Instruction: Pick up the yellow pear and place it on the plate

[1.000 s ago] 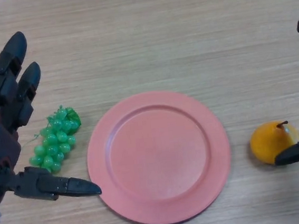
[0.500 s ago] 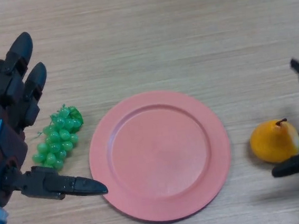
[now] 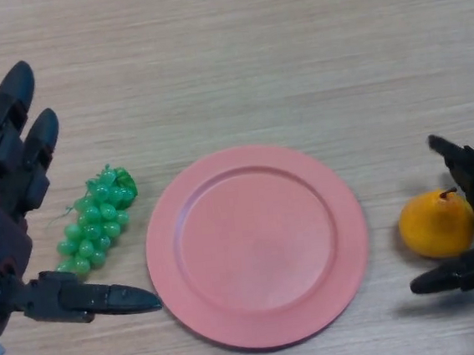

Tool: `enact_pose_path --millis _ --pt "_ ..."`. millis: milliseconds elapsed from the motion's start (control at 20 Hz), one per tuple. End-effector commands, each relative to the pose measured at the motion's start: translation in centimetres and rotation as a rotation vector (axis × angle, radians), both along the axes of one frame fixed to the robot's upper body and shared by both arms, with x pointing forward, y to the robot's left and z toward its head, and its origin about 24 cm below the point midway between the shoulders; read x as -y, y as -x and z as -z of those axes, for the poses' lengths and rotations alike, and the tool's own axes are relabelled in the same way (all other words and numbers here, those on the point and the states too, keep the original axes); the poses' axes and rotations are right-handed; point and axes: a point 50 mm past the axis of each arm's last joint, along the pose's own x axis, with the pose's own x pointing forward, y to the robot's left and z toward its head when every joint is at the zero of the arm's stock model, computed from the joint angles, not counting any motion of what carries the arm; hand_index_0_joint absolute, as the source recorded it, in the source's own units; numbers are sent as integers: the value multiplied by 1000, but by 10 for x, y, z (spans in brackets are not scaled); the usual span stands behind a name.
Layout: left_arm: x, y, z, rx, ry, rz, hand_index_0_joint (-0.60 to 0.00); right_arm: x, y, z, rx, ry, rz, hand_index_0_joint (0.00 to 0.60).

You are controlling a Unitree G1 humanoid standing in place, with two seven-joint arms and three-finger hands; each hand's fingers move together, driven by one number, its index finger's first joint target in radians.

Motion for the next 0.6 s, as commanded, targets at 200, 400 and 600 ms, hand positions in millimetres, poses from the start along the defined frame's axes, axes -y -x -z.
enact_pose_path --millis 200,400,600 --pt "-13 15 -30 215 -19 -66 0 16 -13 -38 258 31 103 600" --pt "-14 18 -30 228 -25 -78 0 9 -10 -45 209 -13 66 600" --pt "-16 21 -27 229 -16 -88 0 -20 -6 -77 145 -189 -14 600"
